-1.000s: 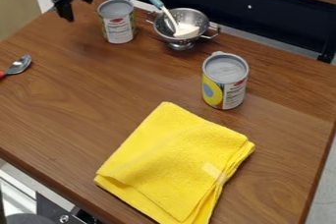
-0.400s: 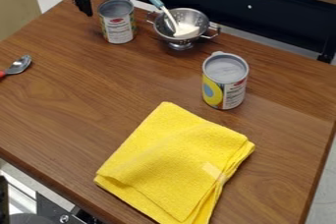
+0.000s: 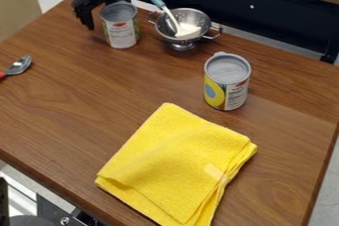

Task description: Draw a box in front of the pot

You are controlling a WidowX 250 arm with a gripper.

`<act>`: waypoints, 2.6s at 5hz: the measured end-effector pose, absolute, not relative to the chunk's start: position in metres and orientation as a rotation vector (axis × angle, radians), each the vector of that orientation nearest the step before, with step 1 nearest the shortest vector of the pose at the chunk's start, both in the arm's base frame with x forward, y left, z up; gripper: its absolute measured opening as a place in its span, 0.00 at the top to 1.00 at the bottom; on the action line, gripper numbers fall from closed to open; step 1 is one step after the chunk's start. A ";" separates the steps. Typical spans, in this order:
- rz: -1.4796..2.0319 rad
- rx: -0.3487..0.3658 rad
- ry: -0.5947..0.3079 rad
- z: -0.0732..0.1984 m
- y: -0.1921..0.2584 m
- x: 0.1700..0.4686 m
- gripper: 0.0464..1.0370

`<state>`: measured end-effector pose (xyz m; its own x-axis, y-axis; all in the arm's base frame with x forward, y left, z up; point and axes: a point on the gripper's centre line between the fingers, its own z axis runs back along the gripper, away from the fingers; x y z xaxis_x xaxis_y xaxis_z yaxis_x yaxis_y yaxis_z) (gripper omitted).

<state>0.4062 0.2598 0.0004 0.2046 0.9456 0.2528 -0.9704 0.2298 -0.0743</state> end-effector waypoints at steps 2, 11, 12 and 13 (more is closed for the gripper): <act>1.324 0.104 -0.249 0.010 0.247 0.387 0.04; 1.223 0.104 -0.304 0.014 0.180 0.363 0.04; 1.199 0.099 -0.279 0.006 0.175 0.357 0.04; 1.193 0.094 -0.285 0.003 0.174 0.356 0.04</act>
